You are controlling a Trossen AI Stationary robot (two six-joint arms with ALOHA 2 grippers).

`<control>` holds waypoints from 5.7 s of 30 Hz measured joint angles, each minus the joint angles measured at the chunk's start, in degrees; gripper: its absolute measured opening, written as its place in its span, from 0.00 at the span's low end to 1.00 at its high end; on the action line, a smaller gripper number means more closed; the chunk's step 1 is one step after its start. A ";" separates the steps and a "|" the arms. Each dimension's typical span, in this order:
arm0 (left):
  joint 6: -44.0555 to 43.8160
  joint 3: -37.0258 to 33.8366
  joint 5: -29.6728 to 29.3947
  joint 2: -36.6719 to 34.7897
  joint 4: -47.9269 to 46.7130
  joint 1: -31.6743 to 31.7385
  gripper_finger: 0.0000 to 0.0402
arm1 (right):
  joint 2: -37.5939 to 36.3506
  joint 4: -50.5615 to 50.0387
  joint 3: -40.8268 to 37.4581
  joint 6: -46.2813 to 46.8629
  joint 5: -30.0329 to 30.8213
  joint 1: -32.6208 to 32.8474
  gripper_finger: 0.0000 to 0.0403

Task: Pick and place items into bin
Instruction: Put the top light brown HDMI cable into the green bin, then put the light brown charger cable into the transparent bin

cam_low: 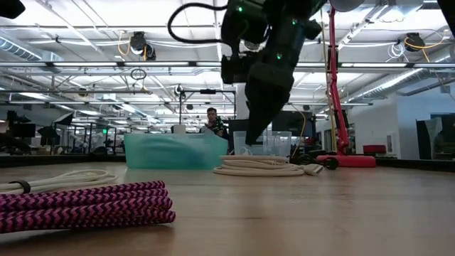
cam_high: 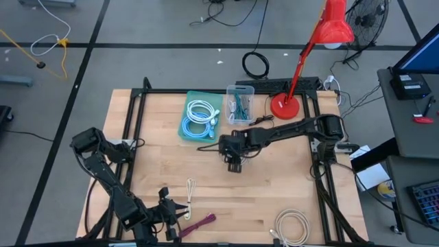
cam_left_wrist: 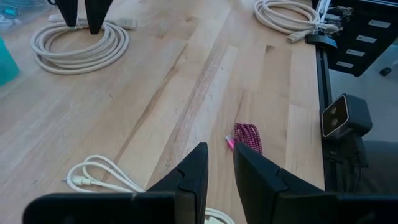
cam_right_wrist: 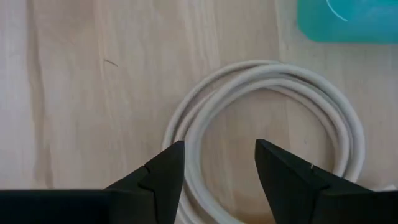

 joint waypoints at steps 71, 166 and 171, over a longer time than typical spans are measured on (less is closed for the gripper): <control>2.33 -0.02 -1.93 -0.02 5.23 -0.15 0.20 | -8.20 6.70 2.24 1.66 6.88 3.16 0.04; -11.79 0.00 13.58 0.61 -15.20 9.34 0.20 | 0.70 -6.77 28.82 -8.89 1.62 9.54 0.45; -14.18 0.00 24.78 0.61 -18.81 12.09 0.20 | -0.81 -5.05 21.86 -4.04 16.42 20.93 0.45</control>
